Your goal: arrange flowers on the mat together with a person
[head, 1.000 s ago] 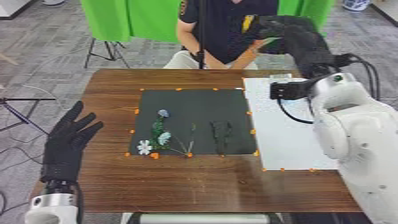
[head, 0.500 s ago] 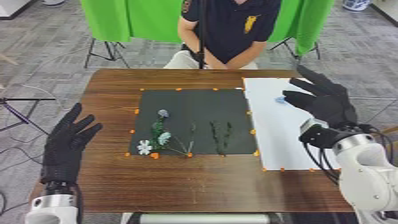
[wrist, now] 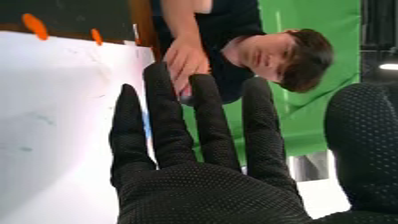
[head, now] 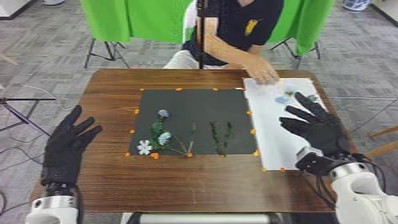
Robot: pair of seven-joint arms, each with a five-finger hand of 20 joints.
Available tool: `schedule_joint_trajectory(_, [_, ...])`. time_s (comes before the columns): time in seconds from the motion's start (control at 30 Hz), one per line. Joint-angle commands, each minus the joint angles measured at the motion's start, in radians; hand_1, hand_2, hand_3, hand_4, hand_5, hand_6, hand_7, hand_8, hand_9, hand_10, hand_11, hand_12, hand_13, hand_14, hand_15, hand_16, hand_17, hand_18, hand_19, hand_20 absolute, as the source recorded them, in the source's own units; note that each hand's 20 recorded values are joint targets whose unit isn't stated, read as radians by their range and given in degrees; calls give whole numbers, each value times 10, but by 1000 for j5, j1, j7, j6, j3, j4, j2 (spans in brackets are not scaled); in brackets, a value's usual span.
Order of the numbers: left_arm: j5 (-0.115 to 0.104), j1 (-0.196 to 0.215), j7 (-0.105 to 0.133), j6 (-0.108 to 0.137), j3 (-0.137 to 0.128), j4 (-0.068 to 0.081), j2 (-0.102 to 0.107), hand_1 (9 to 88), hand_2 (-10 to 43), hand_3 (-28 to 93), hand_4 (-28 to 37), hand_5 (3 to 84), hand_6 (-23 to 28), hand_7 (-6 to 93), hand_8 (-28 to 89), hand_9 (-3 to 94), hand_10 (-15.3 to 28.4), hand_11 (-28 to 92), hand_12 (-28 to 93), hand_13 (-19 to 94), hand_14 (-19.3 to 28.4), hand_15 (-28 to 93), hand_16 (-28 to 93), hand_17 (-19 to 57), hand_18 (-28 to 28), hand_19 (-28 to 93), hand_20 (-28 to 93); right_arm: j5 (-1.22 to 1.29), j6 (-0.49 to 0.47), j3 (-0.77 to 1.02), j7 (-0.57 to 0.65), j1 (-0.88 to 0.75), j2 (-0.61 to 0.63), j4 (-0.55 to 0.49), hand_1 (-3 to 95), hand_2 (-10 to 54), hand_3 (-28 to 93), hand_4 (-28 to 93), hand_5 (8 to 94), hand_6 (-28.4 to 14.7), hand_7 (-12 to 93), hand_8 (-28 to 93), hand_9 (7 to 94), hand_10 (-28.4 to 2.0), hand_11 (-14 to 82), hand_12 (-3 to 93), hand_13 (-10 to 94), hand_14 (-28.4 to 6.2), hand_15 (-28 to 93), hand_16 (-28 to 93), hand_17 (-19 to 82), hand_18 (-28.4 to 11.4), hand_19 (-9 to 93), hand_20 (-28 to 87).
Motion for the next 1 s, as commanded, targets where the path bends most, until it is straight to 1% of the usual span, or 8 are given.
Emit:
schedule_joint_trajectory(0.03, [7, 19, -18, -12, -7, 3, -12, 208, 39, 809, -283, 345, 13, 135, -108, 369, 162, 183, 88, 283, 251, 382, -58, -91, 224, 451, 141, -37, -29, -5, -10, -32, -22, 2, 166, 82, 757, -283, 353, 52, 121, -114, 426, -132, 74, 145, 352, -177, 264, 160, 26, -217, 485, 174])
schedule_joint_trajectory(0.1, [11, 15, -26, -14, -8, 3, -16, 209, 39, 809, -283, 345, 14, 135, -108, 369, 162, 184, 89, 283, 251, 382, -59, -91, 224, 451, 142, -32, -31, -15, -3, -24, -13, 6, 165, 82, 757, -283, 354, 52, 123, -114, 430, -129, 75, 145, 358, -179, 269, 164, 26, -218, 488, 178])
schedule_joint_trajectory(0.3, [4, 16, -17, -10, -4, 3, -9, 212, 39, 809, -283, 346, 14, 136, -109, 373, 165, 193, 92, 284, 251, 387, -58, -90, 225, 454, 143, -48, -35, -31, 20, 4, -7, 11, 165, 82, 757, -283, 367, 52, 123, -114, 475, -135, 108, 152, 380, -176, 301, 170, 27, -220, 495, 186])
schedule_joint_trajectory(0.5, [0, 14, -11, -7, 1, 4, -5, 212, 39, 810, -282, 345, 14, 136, -109, 374, 166, 198, 92, 285, 252, 394, -60, -90, 225, 457, 145, -52, -45, -39, 38, 21, -7, 10, 165, 81, 756, -283, 367, 52, 124, -115, 475, -133, 112, 147, 381, -175, 308, 162, 26, -222, 494, 190])
schedule_joint_trajectory(0.53, [-6, 15, -6, -4, 2, 3, -2, 211, 39, 810, -282, 345, 14, 136, -109, 374, 167, 198, 92, 285, 252, 395, -60, -90, 225, 457, 145, -52, -51, -40, 38, 27, -7, 13, 165, 81, 756, -283, 367, 52, 124, -115, 474, -133, 111, 147, 381, -175, 308, 162, 26, -221, 494, 191])
schedule_joint_trajectory(0.63, [0, 11, -13, -5, 2, 2, -5, 212, 39, 810, -282, 345, 15, 136, -109, 374, 167, 200, 91, 284, 252, 396, -61, -90, 226, 458, 146, -56, -45, -42, 45, 30, -7, 9, 166, 80, 756, -283, 367, 52, 124, -115, 475, -132, 112, 147, 382, -175, 312, 161, 27, -221, 493, 193])
schedule_joint_trajectory(0.77, [-9, 16, 0, 0, 6, 1, 2, 214, 39, 810, -282, 345, 16, 137, -109, 374, 167, 201, 91, 284, 252, 399, -62, -89, 226, 458, 146, -60, -44, -46, 49, 39, -6, 10, 168, 77, 757, -283, 368, 53, 125, -115, 474, -131, 113, 147, 382, -175, 315, 158, 27, -221, 494, 196])
schedule_joint_trajectory(1.0, [-9, 13, -3, 1, 7, 1, 1, 214, 39, 811, -282, 345, 16, 137, -109, 373, 168, 201, 90, 284, 252, 399, -64, -89, 225, 459, 146, -74, -40, -44, 63, 39, -6, 4, 174, 73, 760, -282, 369, 52, 126, -115, 474, -130, 114, 146, 384, -174, 317, 155, 28, -222, 496, 200])
